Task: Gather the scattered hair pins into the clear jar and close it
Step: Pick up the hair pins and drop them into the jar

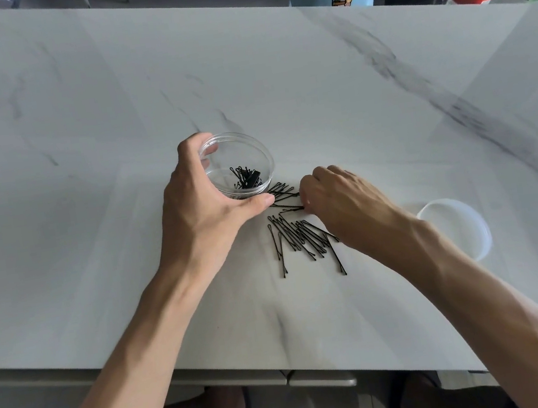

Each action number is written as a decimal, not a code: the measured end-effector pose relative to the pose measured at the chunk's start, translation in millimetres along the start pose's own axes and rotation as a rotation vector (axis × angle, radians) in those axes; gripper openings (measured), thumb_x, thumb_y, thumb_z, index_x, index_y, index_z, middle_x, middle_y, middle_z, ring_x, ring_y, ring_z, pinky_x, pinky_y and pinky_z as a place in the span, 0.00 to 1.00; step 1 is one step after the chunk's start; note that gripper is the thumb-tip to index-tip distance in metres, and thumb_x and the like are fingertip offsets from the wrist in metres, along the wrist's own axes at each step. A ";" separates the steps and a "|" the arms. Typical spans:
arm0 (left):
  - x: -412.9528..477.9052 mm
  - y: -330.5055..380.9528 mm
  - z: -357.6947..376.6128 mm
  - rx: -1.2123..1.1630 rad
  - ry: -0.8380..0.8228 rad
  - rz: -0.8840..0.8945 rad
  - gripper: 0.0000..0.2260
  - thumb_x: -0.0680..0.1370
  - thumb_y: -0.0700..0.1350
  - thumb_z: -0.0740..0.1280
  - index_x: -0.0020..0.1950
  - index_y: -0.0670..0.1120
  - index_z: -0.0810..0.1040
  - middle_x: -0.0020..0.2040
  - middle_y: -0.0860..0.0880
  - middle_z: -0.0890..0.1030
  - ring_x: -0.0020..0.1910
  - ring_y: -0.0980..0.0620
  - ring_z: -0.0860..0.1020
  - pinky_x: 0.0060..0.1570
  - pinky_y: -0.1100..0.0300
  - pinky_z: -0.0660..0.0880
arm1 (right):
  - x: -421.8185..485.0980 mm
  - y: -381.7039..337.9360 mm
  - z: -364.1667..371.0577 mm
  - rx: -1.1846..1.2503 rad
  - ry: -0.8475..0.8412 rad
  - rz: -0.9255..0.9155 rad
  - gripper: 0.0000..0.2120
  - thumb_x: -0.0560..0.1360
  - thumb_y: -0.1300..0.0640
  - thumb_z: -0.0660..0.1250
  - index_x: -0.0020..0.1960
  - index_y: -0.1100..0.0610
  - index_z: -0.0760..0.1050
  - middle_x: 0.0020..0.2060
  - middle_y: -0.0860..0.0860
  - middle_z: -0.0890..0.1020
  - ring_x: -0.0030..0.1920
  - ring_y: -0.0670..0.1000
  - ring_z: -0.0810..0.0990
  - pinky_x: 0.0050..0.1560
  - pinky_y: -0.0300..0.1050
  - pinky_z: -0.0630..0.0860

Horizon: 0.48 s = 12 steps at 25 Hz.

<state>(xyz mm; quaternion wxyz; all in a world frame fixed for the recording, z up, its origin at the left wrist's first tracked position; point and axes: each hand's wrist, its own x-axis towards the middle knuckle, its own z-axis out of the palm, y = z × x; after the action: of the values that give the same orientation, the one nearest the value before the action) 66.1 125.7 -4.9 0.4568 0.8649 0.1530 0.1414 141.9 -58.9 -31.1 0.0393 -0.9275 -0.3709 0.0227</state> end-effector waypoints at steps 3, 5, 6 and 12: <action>-0.6 0.6 1.1 0.003 -0.008 0.002 0.39 0.62 0.51 0.81 0.68 0.51 0.66 0.66 0.56 0.74 0.64 0.56 0.72 0.57 0.65 0.66 | 5.0 0.8 3.1 0.022 -0.026 0.053 0.07 0.74 0.66 0.65 0.51 0.57 0.73 0.43 0.52 0.79 0.44 0.57 0.79 0.40 0.48 0.74; -0.4 0.6 1.7 0.005 -0.009 0.002 0.39 0.62 0.51 0.81 0.68 0.52 0.66 0.66 0.56 0.74 0.64 0.56 0.72 0.57 0.65 0.66 | 5.2 -1.1 -1.5 -0.002 -0.021 0.067 0.06 0.75 0.66 0.64 0.49 0.58 0.75 0.42 0.53 0.79 0.42 0.57 0.79 0.37 0.46 0.70; -0.3 0.9 2.1 0.009 -0.008 0.003 0.39 0.62 0.51 0.81 0.68 0.52 0.66 0.66 0.56 0.74 0.64 0.56 0.72 0.57 0.65 0.66 | 4.0 -3.5 -5.1 -0.029 -0.012 0.056 0.07 0.75 0.67 0.62 0.49 0.59 0.75 0.42 0.53 0.79 0.42 0.57 0.79 0.37 0.45 0.68; -0.5 2.0 3.1 0.010 -0.013 0.003 0.40 0.62 0.50 0.81 0.68 0.52 0.66 0.66 0.56 0.74 0.63 0.56 0.73 0.58 0.65 0.66 | -4.0 -12.3 -9.0 -0.018 0.026 0.010 0.13 0.72 0.71 0.55 0.52 0.60 0.71 0.46 0.55 0.76 0.47 0.59 0.76 0.44 0.46 0.65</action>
<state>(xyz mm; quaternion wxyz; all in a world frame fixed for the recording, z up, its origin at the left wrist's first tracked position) 67.1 122.0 -5.0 0.4530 0.8683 0.1493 0.1358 131.2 -53.3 -21.0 0.0358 -0.9298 -0.3661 0.0074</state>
